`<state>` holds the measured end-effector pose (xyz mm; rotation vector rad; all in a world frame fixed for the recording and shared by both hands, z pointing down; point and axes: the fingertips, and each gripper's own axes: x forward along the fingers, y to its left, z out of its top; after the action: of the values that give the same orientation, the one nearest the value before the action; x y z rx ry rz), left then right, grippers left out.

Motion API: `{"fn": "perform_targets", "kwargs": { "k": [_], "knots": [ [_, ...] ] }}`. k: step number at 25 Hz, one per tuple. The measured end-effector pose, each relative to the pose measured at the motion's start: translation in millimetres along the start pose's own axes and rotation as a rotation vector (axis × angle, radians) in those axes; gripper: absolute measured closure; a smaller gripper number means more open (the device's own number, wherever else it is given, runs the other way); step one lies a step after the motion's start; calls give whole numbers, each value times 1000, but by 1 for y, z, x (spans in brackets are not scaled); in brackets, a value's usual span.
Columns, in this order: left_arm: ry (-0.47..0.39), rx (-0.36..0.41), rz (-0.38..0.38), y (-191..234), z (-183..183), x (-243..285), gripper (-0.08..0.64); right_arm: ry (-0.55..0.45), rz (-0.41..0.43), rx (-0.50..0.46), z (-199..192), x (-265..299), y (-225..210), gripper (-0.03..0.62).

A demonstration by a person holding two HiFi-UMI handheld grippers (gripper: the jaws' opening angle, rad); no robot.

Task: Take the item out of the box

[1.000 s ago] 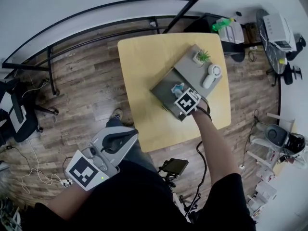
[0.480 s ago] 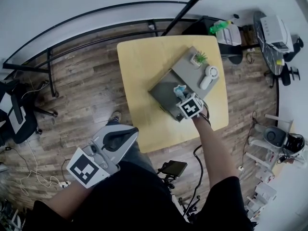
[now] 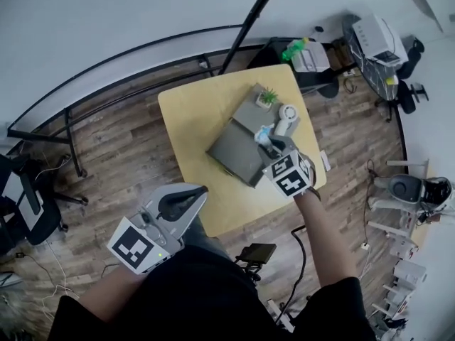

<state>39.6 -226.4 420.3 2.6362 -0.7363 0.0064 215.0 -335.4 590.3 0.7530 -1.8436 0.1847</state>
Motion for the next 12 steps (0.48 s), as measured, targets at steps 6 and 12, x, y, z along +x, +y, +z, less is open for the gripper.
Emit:
{"fn": "perform_targets", "kwargs": {
  "k": [6,12],
  "knots": [
    [-87,111,-48,-10,33,13,561,-205,-147,-4,49,-100,-7,488],
    [-128,188,-104,-31,72,25,561,-414,-275,69,82,-198,8,488]
  ]
}}
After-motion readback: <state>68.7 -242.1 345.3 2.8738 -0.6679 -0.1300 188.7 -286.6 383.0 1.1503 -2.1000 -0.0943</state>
